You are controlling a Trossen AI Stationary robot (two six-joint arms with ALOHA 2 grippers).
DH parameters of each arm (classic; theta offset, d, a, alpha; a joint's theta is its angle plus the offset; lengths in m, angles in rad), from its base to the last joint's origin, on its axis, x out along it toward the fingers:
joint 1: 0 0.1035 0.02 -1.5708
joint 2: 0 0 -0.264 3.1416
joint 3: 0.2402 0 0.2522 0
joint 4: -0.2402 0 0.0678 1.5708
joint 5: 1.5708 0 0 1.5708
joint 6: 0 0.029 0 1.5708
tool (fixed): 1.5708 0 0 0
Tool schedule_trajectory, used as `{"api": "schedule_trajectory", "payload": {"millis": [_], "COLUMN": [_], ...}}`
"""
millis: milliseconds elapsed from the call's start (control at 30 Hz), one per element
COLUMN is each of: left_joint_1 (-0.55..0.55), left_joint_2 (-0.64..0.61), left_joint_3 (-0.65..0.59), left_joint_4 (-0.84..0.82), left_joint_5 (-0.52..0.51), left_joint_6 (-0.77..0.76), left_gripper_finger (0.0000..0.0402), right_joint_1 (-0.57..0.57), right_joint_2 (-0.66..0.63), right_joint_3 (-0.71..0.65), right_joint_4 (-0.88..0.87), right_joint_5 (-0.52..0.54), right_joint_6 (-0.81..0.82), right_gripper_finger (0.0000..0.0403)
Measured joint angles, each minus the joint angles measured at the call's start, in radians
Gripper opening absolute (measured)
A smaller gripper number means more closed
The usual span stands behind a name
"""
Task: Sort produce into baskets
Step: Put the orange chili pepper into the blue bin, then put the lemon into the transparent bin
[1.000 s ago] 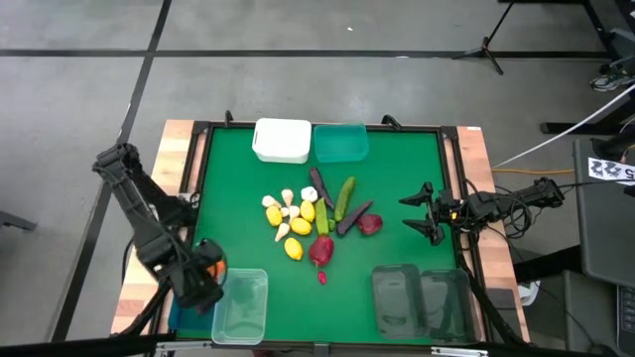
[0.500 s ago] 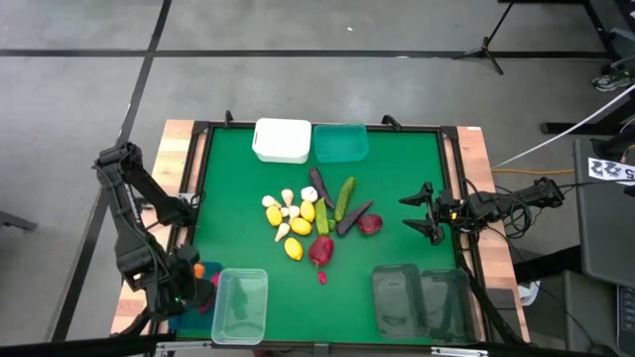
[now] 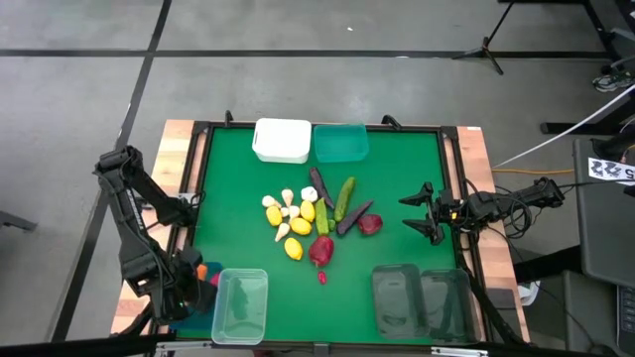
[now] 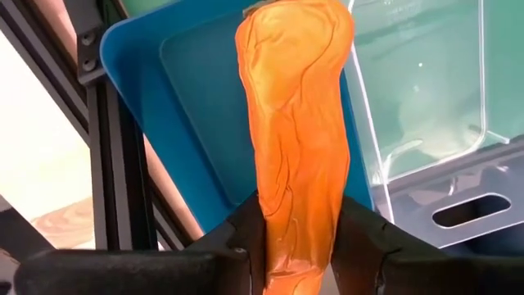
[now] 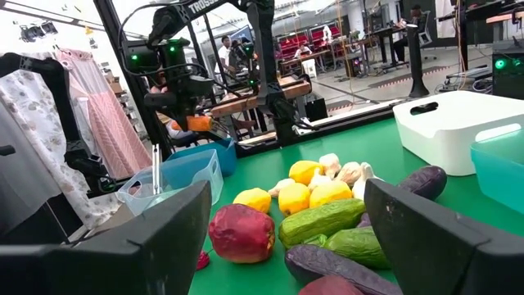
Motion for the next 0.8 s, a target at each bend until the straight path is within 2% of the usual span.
{"api": "schedule_trajectory", "payload": {"millis": [200,467,600,700,800], "left_joint_1": [0.000,0.000,0.001,0.012,0.046], "left_joint_2": [0.000,0.000,0.000,0.000,0.000], "left_joint_3": [0.000,0.000,0.000,0.000,0.000], "left_joint_4": [0.003,-0.001,-0.026,-0.054,-0.095], "left_joint_5": [0.000,0.010,0.010,-0.083,-0.262], "left_joint_6": [0.058,0.095,0.074,0.108,0.198], "left_gripper_finger": [0.0107,0.0203,0.0233,0.0239,0.0236], "right_joint_1": [0.000,0.000,0.000,0.000,0.000], "right_joint_2": [0.000,0.000,0.000,0.000,0.000], "right_joint_3": [0.000,0.000,0.000,0.000,0.000], "right_joint_4": [0.000,0.000,0.000,0.000,0.000], "right_joint_5": [-0.001,-0.002,-0.002,-0.002,-0.003], "right_joint_6": [0.000,0.000,0.000,0.000,0.000], "right_gripper_finger": [0.0321,0.0321,0.0321,0.0321,0.0321]}}
